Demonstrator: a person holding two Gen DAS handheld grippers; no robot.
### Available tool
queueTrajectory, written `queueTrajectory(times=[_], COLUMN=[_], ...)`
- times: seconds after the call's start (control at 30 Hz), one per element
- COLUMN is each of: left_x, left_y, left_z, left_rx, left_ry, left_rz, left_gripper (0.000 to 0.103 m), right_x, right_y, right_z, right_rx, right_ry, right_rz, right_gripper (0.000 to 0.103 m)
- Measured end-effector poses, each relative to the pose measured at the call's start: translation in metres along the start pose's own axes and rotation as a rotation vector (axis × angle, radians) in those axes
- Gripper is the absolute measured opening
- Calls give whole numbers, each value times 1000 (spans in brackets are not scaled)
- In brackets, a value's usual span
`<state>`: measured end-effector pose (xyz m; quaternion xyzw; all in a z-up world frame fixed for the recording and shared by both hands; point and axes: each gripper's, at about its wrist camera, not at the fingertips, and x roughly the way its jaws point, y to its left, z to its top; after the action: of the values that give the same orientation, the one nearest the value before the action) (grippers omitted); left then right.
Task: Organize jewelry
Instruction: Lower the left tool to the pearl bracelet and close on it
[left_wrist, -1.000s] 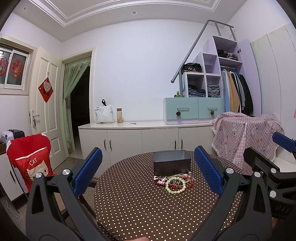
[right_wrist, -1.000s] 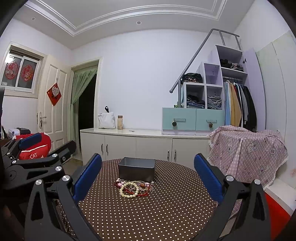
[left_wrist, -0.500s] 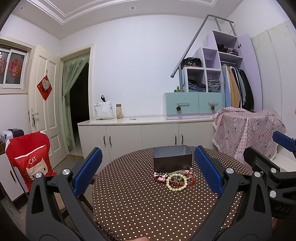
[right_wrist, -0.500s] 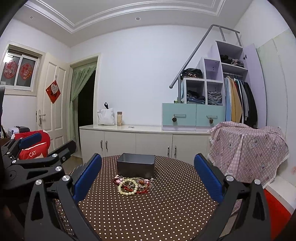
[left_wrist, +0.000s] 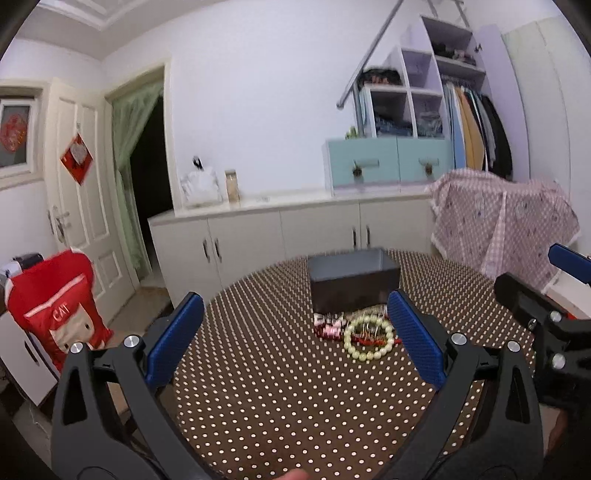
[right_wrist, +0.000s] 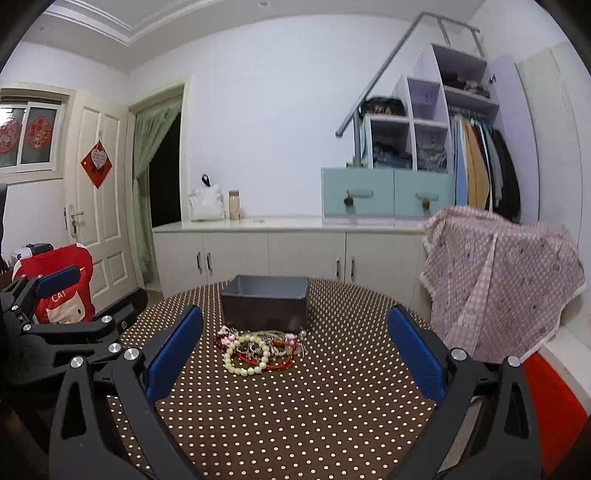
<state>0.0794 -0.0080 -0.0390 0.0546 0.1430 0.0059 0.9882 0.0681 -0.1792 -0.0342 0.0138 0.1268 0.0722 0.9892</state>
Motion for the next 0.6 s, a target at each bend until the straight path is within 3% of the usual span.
queueTrajectory(times=[0.17,0.33,0.47,0.6], left_x=[42,69,87,111], left_y=[13,3,-14,-38], left_z=[-11,-17,-17,-22], left_rx=[-72,-53,-23,19], left_ry=[152,244,305,392], left_rz=[-85,-143,-231,-296], left_gripper=[97,96,84,60], right_x=[38,64,77,90], right_y=[-17,-33,-43,-53], right_z=[-10,-19,-20,-22], right_rx=[47,86,93,104], right_ry=[128,221,257,293], right_rz=[-18,-32,-42,-31], right_gripper=[96,96,96,96])
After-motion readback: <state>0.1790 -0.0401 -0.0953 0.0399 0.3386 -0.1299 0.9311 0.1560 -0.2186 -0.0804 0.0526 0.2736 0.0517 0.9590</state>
